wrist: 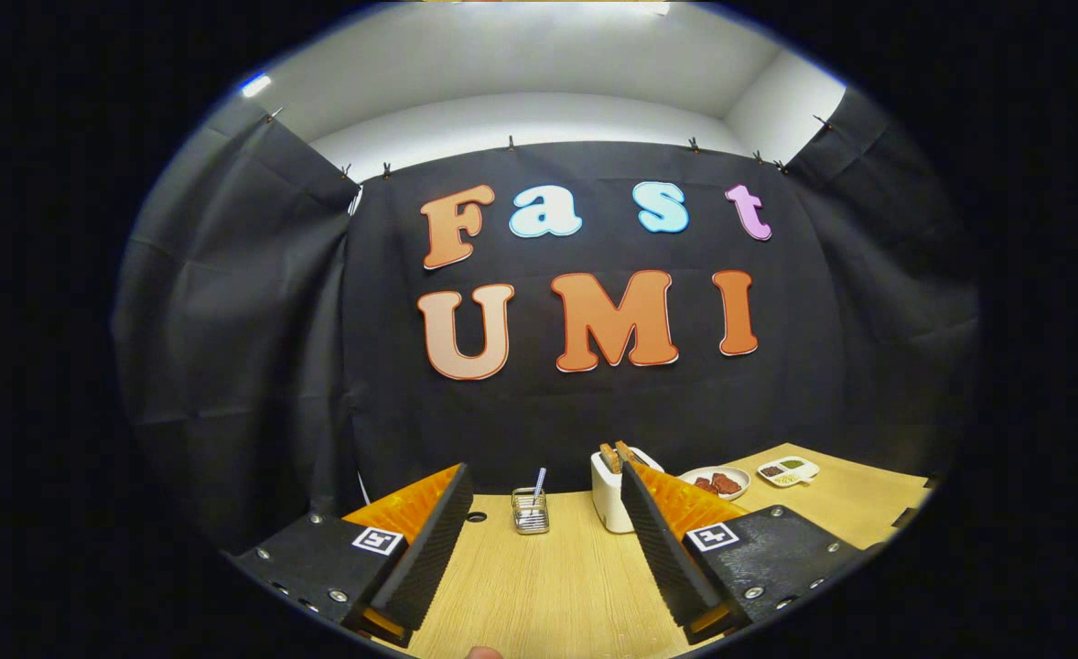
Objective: Take the bottle from table, then pour the juice into the cup, finally place the bottle on the coaster
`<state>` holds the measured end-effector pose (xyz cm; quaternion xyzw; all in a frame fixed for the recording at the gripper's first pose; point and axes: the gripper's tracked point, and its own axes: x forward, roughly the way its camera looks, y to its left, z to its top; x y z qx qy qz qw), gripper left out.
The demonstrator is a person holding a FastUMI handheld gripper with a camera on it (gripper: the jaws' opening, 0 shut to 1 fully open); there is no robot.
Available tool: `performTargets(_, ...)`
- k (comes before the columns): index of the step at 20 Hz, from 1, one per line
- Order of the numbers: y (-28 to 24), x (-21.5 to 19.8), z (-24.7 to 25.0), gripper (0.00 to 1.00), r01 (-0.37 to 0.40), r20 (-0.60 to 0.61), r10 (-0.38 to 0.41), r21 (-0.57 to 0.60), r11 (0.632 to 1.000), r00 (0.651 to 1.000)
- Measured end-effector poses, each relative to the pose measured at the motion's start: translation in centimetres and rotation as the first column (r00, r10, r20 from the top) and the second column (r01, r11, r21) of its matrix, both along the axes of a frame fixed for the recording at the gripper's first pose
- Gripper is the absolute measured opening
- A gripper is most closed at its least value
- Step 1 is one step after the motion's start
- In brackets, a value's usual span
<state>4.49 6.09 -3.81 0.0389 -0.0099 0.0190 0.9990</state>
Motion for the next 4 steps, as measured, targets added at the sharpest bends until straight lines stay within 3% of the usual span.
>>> performTargets(4, 0.41, -0.71, -0.12, 0.97, -0.037, -0.014, 0.037, -0.02, 0.999, 0.999)
